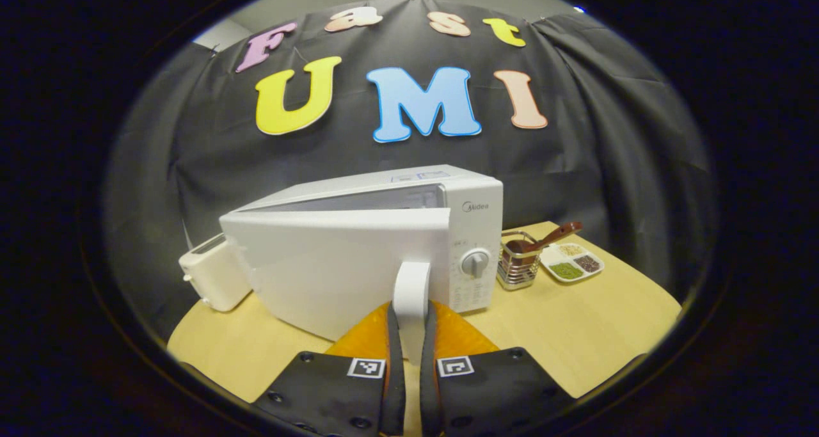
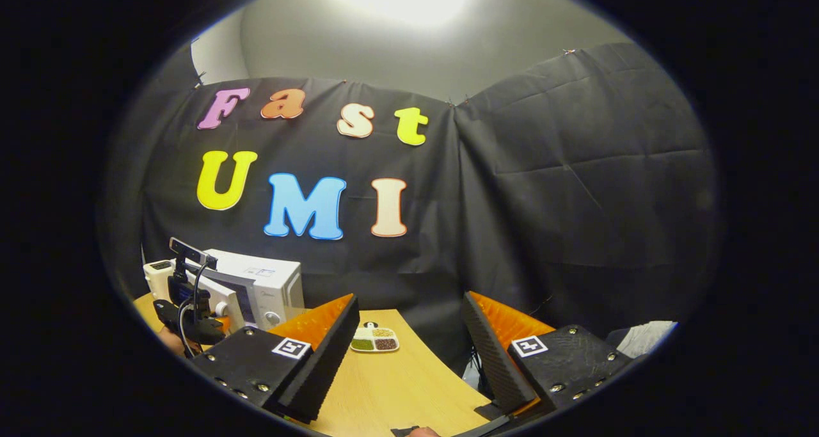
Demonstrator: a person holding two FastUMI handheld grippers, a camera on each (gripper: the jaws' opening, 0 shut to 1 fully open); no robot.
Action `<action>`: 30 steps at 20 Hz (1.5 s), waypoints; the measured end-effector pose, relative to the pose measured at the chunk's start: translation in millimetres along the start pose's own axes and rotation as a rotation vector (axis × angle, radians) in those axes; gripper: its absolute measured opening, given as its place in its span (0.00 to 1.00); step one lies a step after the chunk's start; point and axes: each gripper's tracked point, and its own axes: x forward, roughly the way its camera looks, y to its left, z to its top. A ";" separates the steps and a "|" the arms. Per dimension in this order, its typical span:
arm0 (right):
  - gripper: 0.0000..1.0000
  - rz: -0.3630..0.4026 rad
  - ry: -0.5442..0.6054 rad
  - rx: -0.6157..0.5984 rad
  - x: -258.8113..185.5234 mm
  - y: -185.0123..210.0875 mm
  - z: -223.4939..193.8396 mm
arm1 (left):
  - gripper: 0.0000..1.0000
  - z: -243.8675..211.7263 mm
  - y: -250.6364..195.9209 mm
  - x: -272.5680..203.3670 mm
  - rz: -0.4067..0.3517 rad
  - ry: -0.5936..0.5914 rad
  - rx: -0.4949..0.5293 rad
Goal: Open the microwave oven with the left hand, put the food in, and close the microwave oven.
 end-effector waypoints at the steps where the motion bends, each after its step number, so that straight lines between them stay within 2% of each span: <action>1: 0.98 0.034 0.001 0.008 1.3 1.4 -1.2 | 0.16 -4.7 6.0 -9.7 0.023 0.003 -0.006; 8: 0.98 0.247 -0.021 0.059 8.9 33.7 -0.2 | 0.16 -31.2 60.3 -73.1 0.174 0.048 -0.030; 13: 0.98 0.334 -0.030 0.094 -0.4 73.0 5.6 | 0.15 -47.1 95.0 -103.0 0.175 0.046 -0.045; 18: 0.98 0.357 -0.042 0.085 -18.4 120.4 15.9 | 0.17 -58.9 130.0 -124.9 0.148 0.035 -0.049; 30: 0.98 0.356 -0.032 0.112 -72.5 234.2 26.9 | 0.15 -85.0 226.5 -156.9 0.058 0.023 -0.049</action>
